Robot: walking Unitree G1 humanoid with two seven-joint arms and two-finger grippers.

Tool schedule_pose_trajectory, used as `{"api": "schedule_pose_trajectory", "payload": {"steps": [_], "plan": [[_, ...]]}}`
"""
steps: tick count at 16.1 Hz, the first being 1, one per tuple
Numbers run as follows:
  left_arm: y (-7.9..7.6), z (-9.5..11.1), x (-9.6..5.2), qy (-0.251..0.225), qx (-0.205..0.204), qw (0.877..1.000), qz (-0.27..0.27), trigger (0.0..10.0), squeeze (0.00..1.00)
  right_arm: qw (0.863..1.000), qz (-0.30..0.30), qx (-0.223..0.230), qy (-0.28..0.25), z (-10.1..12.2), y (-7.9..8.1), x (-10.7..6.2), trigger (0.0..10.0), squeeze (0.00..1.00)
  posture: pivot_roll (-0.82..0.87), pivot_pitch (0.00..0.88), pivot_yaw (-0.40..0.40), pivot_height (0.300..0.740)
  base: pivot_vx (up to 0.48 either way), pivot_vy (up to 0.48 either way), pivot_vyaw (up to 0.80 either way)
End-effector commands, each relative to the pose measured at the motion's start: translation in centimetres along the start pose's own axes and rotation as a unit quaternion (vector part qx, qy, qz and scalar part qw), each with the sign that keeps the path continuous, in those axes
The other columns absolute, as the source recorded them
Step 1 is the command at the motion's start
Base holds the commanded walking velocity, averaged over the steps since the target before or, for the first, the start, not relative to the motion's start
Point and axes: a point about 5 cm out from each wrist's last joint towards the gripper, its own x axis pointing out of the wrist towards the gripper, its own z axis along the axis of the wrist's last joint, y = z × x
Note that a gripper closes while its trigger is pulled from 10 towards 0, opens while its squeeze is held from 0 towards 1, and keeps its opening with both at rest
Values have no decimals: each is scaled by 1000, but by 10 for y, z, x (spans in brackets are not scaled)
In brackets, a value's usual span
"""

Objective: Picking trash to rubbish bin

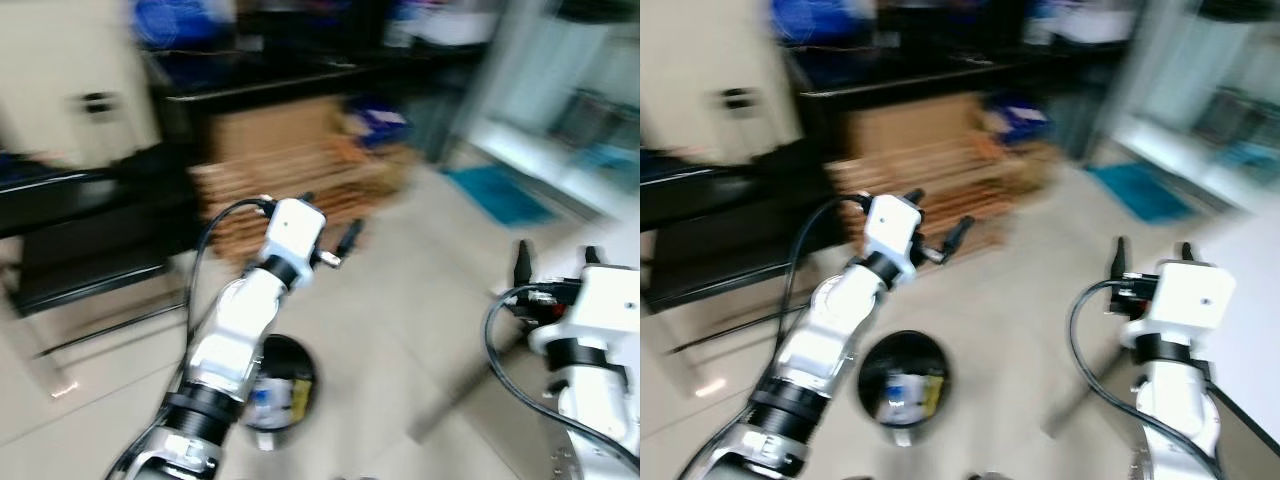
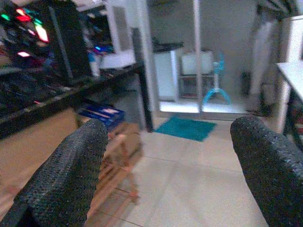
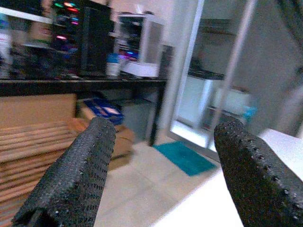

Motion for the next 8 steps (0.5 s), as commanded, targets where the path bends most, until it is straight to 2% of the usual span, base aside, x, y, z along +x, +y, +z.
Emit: {"api": "schedule_pose_trajectory", "payload": {"steps": [1, 8], "plan": [[-3, 6, 6, -2, -9, 1000, -6, 10000, 0, 1000, -2, 3, -10, 8, 0, 1, 10000, 0, 166, 41, -88, 740, 0, 0, -781], [-5, 5, 12, 13, -23, 1000, -4, 10000, 0, 1000, -10, 11, -4, 15, 1, 1, 10000, 0, 151, 55, -82, 740, 0, 0, -778]]}}
